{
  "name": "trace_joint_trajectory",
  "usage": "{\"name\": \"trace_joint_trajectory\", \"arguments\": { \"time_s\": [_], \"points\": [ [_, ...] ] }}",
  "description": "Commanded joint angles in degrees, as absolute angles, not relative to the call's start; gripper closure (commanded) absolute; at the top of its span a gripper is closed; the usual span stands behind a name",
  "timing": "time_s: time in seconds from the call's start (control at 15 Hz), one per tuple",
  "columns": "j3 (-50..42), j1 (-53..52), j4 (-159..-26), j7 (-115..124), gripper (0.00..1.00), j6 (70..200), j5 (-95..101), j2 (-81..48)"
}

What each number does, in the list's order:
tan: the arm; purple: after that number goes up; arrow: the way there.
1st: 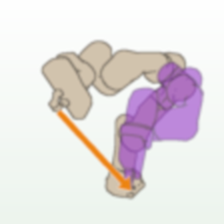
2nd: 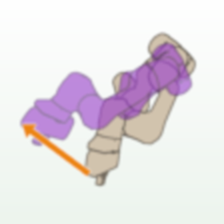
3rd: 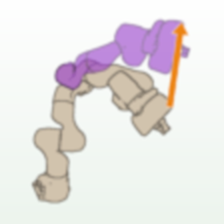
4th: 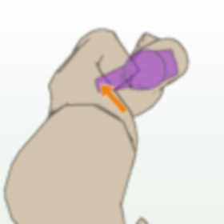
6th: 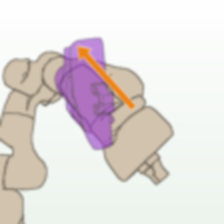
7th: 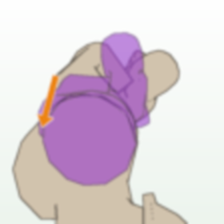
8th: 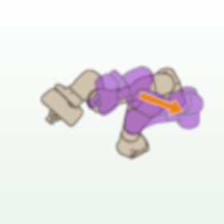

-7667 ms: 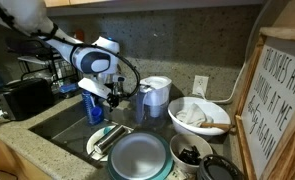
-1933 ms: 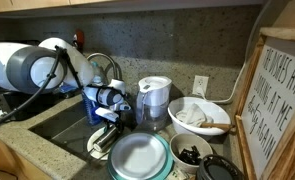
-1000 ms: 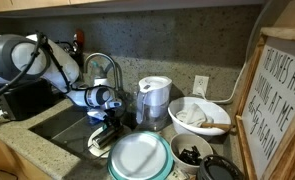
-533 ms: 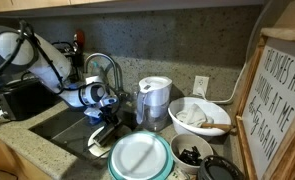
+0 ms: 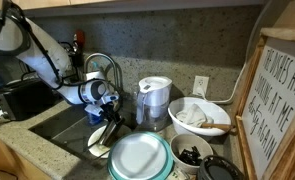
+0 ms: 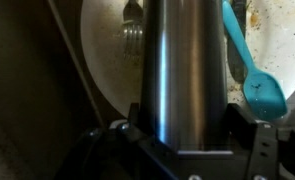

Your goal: Take the object in the sink and put it in the bowl on the counter

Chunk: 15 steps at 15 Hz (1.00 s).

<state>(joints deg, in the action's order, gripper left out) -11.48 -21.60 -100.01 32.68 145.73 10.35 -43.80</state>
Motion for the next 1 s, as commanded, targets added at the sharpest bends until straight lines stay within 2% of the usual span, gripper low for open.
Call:
{"name": "trace_joint_trajectory", "arguments": {
  "time_s": [0.0, 0.93],
  "points": [
    [-10.2, -19.9, -104.7, 31.1, 0.39, 145.5, 10.2, -37.4],
    [-8.9, -19.6, -103.2, 31.4, 0.39, 142.7, 11.3, -33.9]
  ]
}}
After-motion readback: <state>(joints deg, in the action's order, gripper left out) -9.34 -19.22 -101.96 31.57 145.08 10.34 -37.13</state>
